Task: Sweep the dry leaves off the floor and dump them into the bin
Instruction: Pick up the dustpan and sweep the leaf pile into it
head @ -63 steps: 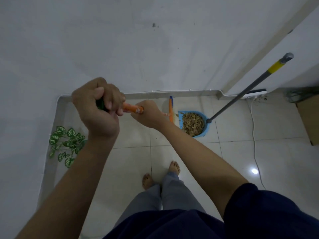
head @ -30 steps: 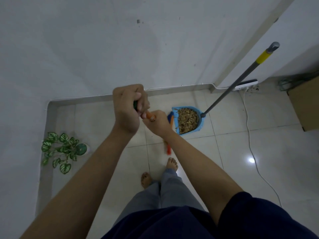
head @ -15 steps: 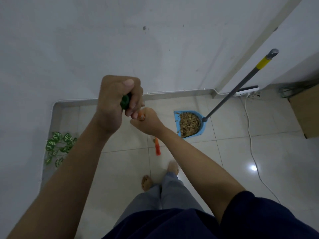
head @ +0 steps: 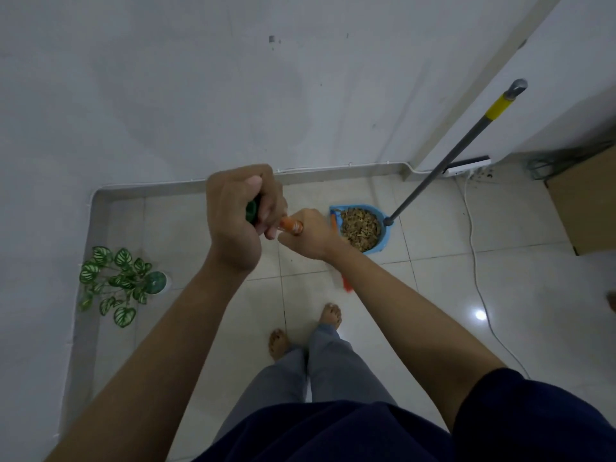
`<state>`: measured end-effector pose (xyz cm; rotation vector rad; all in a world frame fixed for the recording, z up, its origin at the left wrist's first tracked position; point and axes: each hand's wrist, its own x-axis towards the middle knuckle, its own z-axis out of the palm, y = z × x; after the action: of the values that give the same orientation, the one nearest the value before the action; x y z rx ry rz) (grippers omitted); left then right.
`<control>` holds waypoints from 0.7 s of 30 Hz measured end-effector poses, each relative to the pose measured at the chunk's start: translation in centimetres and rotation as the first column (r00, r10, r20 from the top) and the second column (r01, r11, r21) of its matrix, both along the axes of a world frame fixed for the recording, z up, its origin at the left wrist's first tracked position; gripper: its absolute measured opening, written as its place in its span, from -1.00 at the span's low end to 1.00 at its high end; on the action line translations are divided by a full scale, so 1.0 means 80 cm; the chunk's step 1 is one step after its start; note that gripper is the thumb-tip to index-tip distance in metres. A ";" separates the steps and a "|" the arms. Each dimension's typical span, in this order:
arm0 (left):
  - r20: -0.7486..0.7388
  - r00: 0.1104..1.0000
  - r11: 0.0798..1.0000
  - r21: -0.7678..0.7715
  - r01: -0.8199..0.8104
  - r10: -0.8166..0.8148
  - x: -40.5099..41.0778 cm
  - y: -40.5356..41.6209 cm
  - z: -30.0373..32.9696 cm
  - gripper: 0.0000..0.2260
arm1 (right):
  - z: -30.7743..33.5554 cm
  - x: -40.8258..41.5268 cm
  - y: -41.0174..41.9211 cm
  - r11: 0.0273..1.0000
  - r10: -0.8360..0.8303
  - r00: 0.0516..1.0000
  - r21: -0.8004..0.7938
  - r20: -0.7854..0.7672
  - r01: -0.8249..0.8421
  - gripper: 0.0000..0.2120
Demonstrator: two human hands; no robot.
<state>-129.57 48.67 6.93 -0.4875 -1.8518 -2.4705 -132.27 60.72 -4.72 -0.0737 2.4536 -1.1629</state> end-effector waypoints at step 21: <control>0.109 0.981 0.984 -0.097 -0.148 0.158 -0.057 0.088 0.012 -0.50 | 0.006 -0.132 0.210 0.761 0.405 0.908 0.512 0.105 -0.399 -0.57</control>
<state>-134.12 55.68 7.89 -0.1979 -1.9651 -2.3722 -142.85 77.49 -4.25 -0.4251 2.5020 -0.2872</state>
